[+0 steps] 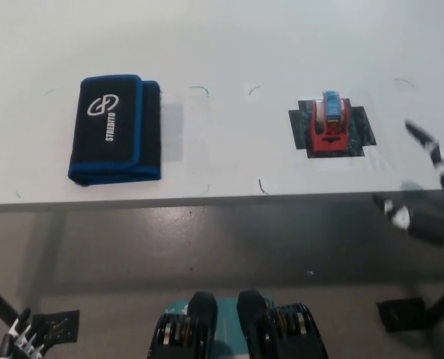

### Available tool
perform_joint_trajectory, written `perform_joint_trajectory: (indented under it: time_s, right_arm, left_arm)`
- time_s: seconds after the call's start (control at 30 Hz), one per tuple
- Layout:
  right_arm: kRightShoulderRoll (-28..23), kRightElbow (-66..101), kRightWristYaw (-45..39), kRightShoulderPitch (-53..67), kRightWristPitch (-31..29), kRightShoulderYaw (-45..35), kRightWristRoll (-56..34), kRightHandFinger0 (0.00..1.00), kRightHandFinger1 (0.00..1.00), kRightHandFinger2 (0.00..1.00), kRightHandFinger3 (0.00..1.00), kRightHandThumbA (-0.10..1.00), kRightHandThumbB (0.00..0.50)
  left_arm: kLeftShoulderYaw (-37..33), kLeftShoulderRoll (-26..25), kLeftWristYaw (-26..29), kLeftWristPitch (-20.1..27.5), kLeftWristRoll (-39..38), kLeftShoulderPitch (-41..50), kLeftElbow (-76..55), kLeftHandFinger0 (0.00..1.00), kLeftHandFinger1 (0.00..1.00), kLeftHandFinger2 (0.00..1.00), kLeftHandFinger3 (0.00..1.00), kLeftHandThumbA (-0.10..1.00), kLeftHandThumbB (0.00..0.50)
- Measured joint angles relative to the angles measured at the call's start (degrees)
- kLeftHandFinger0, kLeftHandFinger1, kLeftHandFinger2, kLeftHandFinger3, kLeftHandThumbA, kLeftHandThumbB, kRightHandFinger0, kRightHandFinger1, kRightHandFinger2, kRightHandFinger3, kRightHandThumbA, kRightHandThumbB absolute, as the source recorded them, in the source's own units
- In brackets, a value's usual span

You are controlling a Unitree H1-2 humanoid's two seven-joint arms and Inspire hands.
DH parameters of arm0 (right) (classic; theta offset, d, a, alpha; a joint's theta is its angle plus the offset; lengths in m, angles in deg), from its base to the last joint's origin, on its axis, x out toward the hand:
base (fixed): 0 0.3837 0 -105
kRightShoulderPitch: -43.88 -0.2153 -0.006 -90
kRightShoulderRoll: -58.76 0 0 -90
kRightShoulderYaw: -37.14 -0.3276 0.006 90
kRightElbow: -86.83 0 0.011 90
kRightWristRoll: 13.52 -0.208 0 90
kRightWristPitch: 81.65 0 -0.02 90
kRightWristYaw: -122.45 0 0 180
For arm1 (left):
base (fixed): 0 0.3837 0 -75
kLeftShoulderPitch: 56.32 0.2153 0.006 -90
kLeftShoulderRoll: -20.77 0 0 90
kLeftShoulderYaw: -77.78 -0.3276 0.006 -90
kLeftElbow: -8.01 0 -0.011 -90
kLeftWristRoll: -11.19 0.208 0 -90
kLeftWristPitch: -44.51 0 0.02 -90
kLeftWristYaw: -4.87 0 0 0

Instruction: Use the right hand to move the tape on the right hand side to the notebook on the left hand side

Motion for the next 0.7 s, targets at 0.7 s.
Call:
perform_joint_trajectory:
  time_s: [0.7]
  right_arm:
    - [-1.61,-37.96,-3.72,-25.83,1.13,5.82,2.24,1.00,1.00,1.00,1.00,0.70,0.239]
  left_arm:
    - [-0.59,0.00,-0.77,0.01,0.02,-1.49,0.14,1.00,1.00,1.00,1.00,0.88,0.273]
